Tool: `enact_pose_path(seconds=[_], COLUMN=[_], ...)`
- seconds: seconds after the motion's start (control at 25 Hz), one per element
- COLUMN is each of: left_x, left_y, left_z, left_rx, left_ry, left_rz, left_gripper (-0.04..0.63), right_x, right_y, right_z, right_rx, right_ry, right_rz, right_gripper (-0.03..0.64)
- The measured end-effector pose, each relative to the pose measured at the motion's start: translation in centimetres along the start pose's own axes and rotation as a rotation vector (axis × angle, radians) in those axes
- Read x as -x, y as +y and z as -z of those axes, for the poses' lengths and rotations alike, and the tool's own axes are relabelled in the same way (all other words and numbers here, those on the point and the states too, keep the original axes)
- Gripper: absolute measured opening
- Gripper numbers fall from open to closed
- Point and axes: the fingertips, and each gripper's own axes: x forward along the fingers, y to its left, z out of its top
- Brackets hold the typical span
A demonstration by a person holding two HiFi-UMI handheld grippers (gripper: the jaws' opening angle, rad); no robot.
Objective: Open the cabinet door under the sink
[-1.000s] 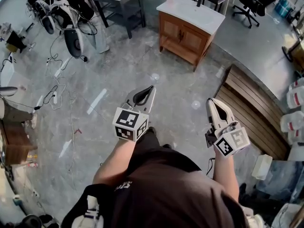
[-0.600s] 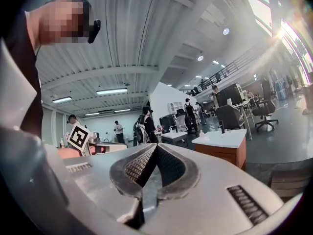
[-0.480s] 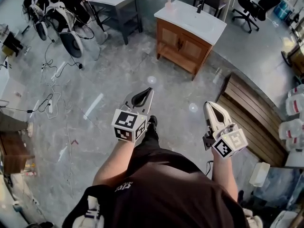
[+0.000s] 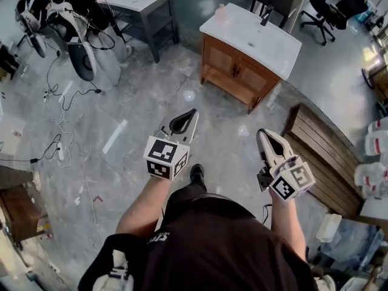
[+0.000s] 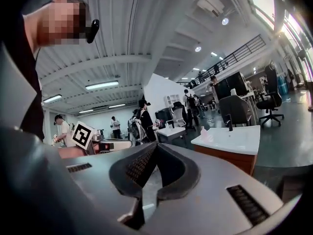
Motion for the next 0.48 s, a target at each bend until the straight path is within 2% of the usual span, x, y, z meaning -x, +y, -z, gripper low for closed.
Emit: enact_pose_path(seconds=[0.2, 0.48], left_x=[-4.6, -8.7], left_y=[4.9, 6.6], left_z=[-0.6, 0.3], left_rx=[0.004, 0.033], left_ry=[0.016, 0.048], left_rz=[0.037, 0.072], left_gripper=[0.018, 0.017], right_x=[-6.0, -9.8], right_y=[-2.0, -5.2], right_z=[-0.6, -0.1], right_rx=[-0.011, -0.052], right_ry=[0.036, 0.068], right_rz=[0.018, 0.036], right_gripper=[0.014, 0.014])
